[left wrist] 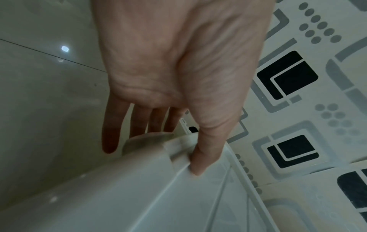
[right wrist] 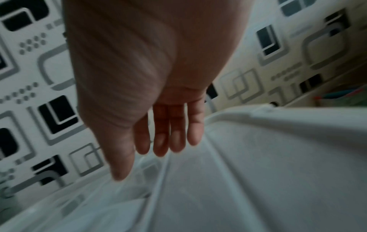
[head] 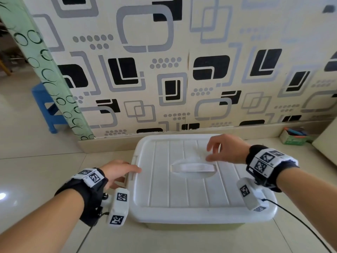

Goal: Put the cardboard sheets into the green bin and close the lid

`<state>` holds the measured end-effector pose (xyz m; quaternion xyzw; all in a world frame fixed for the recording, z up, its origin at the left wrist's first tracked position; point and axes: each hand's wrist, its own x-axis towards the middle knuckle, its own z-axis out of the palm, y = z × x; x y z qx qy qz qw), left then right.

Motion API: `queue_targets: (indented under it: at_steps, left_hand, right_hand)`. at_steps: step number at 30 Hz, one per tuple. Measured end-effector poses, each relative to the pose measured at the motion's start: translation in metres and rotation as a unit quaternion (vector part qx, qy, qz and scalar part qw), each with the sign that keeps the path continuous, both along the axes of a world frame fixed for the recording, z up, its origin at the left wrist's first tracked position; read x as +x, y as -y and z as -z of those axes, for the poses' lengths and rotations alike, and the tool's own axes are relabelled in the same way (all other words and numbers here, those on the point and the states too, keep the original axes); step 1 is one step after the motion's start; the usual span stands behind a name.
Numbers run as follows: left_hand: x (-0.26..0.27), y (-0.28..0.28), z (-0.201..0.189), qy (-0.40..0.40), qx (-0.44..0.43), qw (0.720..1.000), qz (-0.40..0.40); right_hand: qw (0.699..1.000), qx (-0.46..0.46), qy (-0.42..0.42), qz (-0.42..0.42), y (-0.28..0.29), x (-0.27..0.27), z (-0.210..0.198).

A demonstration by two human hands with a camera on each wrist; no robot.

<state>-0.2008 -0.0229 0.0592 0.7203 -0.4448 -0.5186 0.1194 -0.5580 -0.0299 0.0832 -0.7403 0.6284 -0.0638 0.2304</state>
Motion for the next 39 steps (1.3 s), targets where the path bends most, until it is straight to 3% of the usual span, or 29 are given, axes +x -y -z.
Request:
queue_targets:
  at_steps: [8,11,15,17,20,31,39]
  left_hand:
    - [-0.003,0.007,-0.002,0.002,0.022,1.0,-0.012]
    - [-0.009,0.007,-0.005,-0.009,0.024,0.999,-0.019]
    - [-0.015,0.004,-0.004,-0.025,0.029,0.999,-0.035]
    - [-0.017,0.004,-0.005,-0.019,0.024,0.999,-0.033]
    - [-0.021,0.002,-0.008,-0.009,0.018,0.999,-0.033]
    - [-0.03,0.002,-0.009,0.059,-0.018,0.996,-0.065]
    - [-0.031,0.0,-0.006,0.075,-0.036,0.994,-0.078]
  right_hand:
    - [0.97,-0.026,-0.064,0.235,-0.011,-0.063,0.015]
    - [0.954,0.016,-0.072,0.29,-0.019,-0.069,0.018]
    - [0.927,0.131,0.005,0.352,-0.03,-0.071,0.017]
    - [0.917,0.167,0.044,0.36,-0.036,-0.073,0.015]
    - [0.92,0.138,0.051,0.362,-0.034,-0.079,0.014]
    - [0.944,0.054,-0.083,0.315,-0.025,-0.065,0.004]
    - [0.949,0.03,-0.097,0.298,-0.019,-0.064,0.01]
